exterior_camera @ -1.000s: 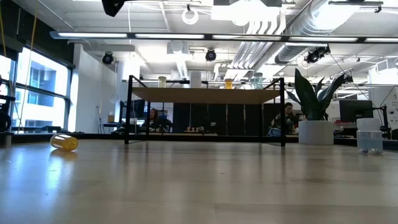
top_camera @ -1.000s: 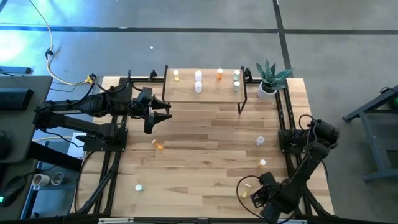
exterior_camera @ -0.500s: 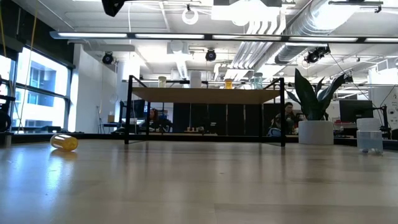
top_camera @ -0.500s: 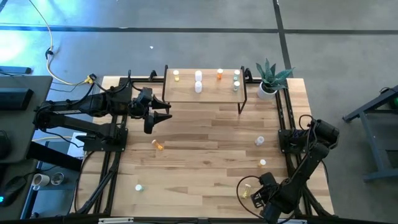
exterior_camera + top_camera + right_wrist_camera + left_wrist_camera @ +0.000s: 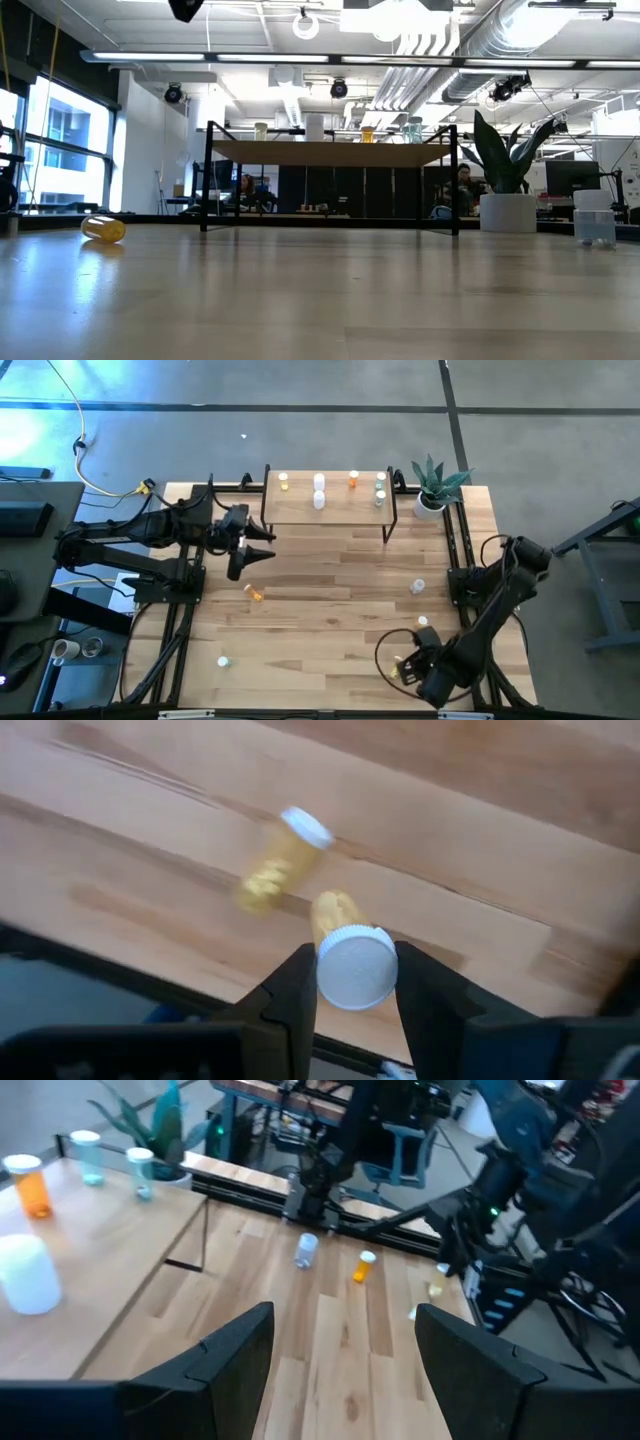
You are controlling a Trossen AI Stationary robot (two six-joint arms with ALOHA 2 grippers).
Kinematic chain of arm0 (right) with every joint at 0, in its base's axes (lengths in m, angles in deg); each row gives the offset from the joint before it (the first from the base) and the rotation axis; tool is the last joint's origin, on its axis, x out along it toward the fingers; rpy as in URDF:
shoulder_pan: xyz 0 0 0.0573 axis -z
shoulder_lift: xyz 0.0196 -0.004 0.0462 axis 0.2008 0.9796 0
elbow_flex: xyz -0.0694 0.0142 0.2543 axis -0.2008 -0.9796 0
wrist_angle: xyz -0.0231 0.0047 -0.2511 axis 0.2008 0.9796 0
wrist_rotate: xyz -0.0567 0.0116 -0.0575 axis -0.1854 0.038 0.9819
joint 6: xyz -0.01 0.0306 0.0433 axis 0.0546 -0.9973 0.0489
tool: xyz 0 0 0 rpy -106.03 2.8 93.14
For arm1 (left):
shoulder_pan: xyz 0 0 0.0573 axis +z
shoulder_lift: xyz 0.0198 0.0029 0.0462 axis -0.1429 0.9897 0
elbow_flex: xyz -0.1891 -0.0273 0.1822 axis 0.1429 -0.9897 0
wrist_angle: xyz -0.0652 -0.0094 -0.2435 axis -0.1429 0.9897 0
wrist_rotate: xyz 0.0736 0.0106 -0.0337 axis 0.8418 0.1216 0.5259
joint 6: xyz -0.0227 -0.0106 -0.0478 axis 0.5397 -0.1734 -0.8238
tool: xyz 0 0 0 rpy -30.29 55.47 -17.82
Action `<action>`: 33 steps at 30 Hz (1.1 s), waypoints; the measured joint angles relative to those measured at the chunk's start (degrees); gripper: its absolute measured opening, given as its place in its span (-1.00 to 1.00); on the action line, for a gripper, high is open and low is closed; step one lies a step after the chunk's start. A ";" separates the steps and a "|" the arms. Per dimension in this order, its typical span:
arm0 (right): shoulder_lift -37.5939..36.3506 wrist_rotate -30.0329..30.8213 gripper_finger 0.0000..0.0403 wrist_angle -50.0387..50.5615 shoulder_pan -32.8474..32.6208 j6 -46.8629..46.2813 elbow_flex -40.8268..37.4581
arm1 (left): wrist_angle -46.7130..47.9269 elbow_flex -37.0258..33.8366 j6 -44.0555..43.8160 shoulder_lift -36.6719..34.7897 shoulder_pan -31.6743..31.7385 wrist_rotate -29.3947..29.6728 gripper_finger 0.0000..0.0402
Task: Pick and place medicine bottles onto shelf by color
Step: Put the right yellow medicine bottle on the shelf aligned with the other yellow medicine bottle
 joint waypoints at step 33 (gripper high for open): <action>-9.45 -6.49 -0.49 -35.11 41.03 74.52 0.02 | -0.65 0.02 -3.04 15.57 -3.03 -15.58 0.17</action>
